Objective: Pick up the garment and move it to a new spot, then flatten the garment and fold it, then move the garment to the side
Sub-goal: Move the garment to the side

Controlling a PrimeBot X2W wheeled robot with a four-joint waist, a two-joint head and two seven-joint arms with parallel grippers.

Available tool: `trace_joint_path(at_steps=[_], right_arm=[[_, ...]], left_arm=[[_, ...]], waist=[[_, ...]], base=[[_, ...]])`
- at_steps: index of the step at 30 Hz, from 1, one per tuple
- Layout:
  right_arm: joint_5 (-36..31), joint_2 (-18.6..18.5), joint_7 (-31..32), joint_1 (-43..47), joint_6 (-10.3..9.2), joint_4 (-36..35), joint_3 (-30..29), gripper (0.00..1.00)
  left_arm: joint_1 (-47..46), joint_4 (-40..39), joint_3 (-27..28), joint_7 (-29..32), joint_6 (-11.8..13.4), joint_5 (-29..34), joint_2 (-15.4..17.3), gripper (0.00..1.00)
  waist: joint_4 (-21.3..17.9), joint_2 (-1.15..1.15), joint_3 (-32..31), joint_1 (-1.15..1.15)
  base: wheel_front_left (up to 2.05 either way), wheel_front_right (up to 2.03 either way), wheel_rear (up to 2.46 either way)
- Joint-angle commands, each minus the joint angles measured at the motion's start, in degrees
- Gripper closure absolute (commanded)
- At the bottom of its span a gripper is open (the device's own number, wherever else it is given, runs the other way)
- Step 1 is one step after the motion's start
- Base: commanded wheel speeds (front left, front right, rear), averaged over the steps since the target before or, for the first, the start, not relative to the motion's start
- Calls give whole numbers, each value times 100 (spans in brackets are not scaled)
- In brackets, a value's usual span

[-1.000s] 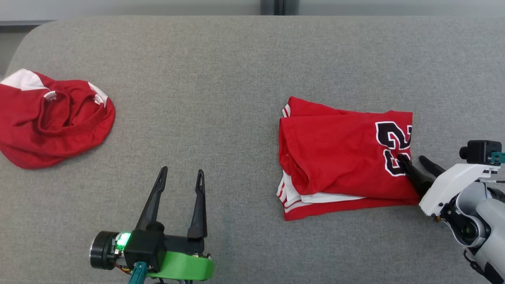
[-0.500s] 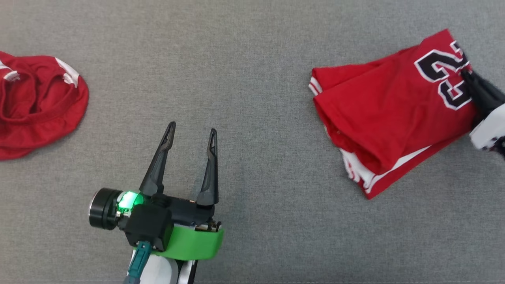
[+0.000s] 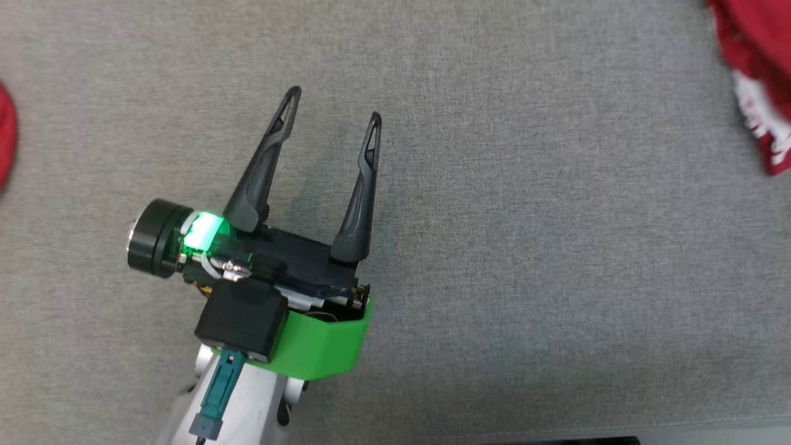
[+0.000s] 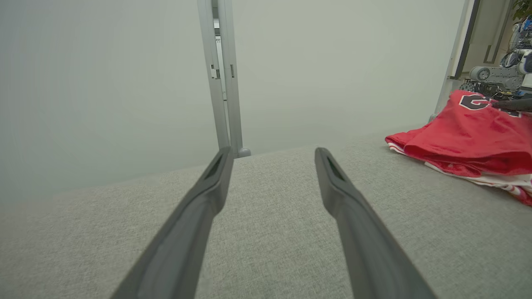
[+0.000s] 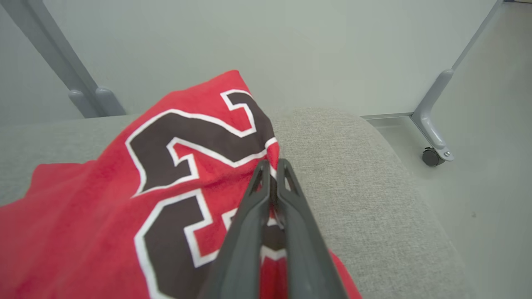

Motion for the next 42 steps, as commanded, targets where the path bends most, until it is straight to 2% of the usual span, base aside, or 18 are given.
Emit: trace_joint_path(at_steps=[1, 6, 14, 15, 16, 17, 21, 22, 23, 24, 25, 26, 32, 37, 42], right_arm=[[77, -140, -57, -53, -11, 46, -107, 100], [228, -623, -114, 129, -11, 193, -420, 100], [234, -1079, -140, 301, -11, 441, -724, 100], [195, -1111, -156, 260, -11, 518, -779, 71], [153, -1131, -173, 223, -11, 591, -812, 18], [58, -1130, -194, 178, -11, 665, -833, 0], [-519, -837, -249, 80, -10, 773, -730, 0], [-711, -688, -263, 41, -10, 769, -720, 0], [-1571, 284, -287, 78, -10, 470, -880, 0], [-2283, 1303, -285, 590, -10, 146, -1194, 0], [-2390, 1529, -286, 718, -11, 88, -1255, 0], [-2740, 2220, -287, 1210, -10, -104, -1374, 0], [-3172, 3236, -287, 2113, -10, -525, -1533, 0], [-3531, 3835, -288, 2798, -10, -938, -1748, 0], [-3940, 4272, -287, 3402, -10, -1394, -1940, 0]], left_arm=[[-161, -31, 3, -3, -38, 39, 45, 0], [-303, -114, -34, -2, -39, 81, 89, 0], [-384, -133, -121, -3, -4, 61, 115, 0], [-394, -126, -132, -3, 0, 50, 114, 0], [-410, -110, -144, -2, -1, 37, 113, 0], [-428, -88, -154, -3, -7, 28, 111, 0], [-406, -39, -161, -3, 54, -25, 96, 0], [-359, -20, -160, -3, 75, -46, 90, 0], [-23, 105, -67, -2, 205, -165, 79, 0], [336, 244, 107, -3, 289, -298, 67, 0], [438, 284, 155, -3, 304, -330, 65, 0], [766, 411, 317, -3, 307, -404, 61, 0], [1376, 571, 604, -3, 302, -504, 50, 0], [1847, 657, 828, -3, 303, -560, 38, 0], [2236, 744, 1020, -2, 279, -613, 27, 0]], waist=[[-181, 0, 567, -1], [-125, 0, 776, -1], [44, 0, 962, -1], [69, 0, 967, -1], [96, 0, 960, -1], [129, 0, 934, -1], [207, 0, 678, -1], [215, 0, 560, -1], [195, 0, -119, -1], [157, 0, -797, -1], [146, 0, -954, -1], [112, 0, -1464, -1], [55, 0, -2322, -1], [-2, 0, -2906, -1], [-63, 0, -3322, -1]], base=[[0, 0, 0], [0, 0, 0], [0, 0, 0], [0, 0, 0], [0, 0, 0], [0, 0, 0], [0, 0, 0], [0, 0, 0], [0, 0, 0], [0, 0, 0], [0, 0, 0], [0, 0, 0], [0, 0, 0], [0, 0, 0], [0, 0, 0]])
